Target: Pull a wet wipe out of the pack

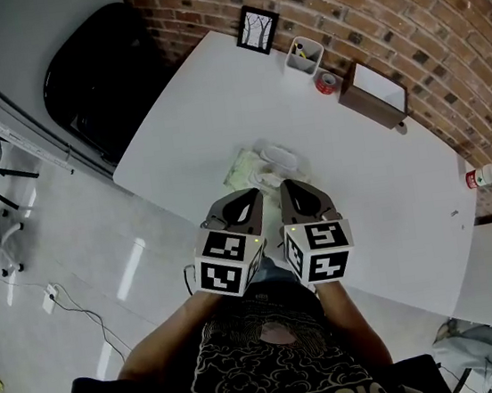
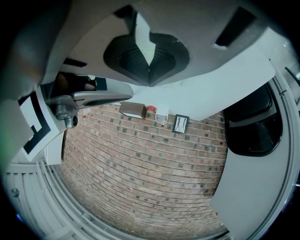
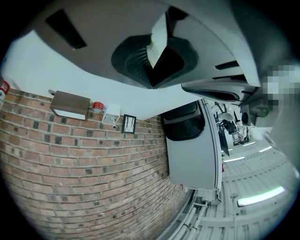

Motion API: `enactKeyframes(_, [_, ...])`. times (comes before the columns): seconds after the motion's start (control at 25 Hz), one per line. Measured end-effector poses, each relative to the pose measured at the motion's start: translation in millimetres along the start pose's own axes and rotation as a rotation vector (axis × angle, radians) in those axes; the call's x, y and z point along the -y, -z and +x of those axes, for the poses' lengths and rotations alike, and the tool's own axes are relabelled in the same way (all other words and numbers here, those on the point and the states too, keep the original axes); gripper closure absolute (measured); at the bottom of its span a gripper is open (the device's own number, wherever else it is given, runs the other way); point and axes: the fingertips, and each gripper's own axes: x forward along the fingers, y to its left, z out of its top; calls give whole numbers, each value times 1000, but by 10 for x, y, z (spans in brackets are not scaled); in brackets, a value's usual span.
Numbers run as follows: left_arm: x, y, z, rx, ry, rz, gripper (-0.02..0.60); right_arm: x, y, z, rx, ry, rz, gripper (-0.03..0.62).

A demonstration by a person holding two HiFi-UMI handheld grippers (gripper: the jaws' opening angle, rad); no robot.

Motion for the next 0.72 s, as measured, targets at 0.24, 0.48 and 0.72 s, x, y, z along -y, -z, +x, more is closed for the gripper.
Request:
enactKeyframes(0.24, [33, 4, -106, 13, 0, 7, 569, -55, -32, -110, 28, 7, 7, 577])
enactKeyframes(0.48, [62, 22, -212, 21, -2, 13, 569, -113, -45, -216, 46, 15, 5, 577])
enactKeyframes(0.72, [109, 40, -319, 32, -2, 15, 569, -164, -11, -335, 53, 25, 8, 577])
